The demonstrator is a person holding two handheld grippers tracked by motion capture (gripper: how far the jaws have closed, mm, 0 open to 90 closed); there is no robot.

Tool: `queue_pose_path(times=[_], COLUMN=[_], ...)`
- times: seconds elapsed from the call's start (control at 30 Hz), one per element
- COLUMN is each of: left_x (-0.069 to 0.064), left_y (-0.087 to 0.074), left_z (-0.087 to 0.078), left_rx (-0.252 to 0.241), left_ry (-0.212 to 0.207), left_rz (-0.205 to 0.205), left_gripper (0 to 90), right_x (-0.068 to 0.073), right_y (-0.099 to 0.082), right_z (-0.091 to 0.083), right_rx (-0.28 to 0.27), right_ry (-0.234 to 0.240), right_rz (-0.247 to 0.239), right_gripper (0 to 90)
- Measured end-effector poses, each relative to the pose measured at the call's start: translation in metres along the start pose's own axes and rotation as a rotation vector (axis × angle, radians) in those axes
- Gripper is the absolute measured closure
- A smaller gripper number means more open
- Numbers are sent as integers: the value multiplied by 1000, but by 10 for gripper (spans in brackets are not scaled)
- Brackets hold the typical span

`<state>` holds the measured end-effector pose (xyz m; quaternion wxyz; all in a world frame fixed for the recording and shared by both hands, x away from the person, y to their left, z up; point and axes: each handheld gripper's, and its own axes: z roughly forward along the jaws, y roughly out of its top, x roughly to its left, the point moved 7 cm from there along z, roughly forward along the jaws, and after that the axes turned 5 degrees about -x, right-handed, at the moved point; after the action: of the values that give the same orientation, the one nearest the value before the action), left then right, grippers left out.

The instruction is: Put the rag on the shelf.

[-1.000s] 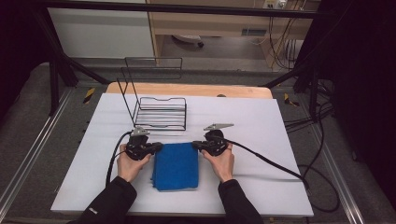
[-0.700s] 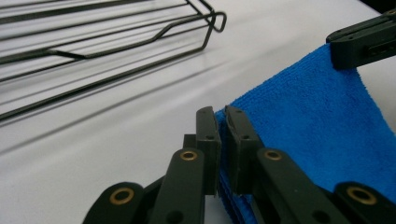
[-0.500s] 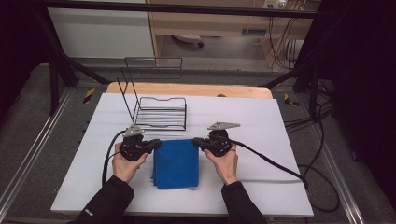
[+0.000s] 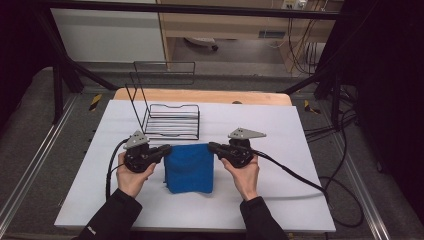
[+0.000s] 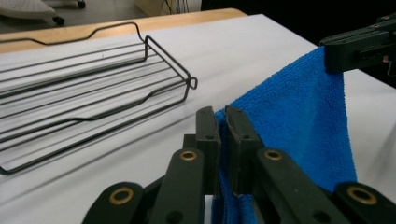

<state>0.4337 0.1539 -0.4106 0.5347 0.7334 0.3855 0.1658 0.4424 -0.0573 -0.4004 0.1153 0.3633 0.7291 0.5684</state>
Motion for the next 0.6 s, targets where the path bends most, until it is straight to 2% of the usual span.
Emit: queue_pose_path(times=[0.27, 0.6], left_x=[-4, -5], left_y=[21, 40], left_z=[-18, -35], left_rx=[-76, -154], left_ry=[9, 19], left_rz=[24, 36], left_gripper=[842, 842], right_x=[14, 25], right_y=[20, 40], right_z=[-10, -13], right_rx=[-70, -144], right_ry=[-4, 6], right_rz=[-54, -71], right_gripper=[852, 852])
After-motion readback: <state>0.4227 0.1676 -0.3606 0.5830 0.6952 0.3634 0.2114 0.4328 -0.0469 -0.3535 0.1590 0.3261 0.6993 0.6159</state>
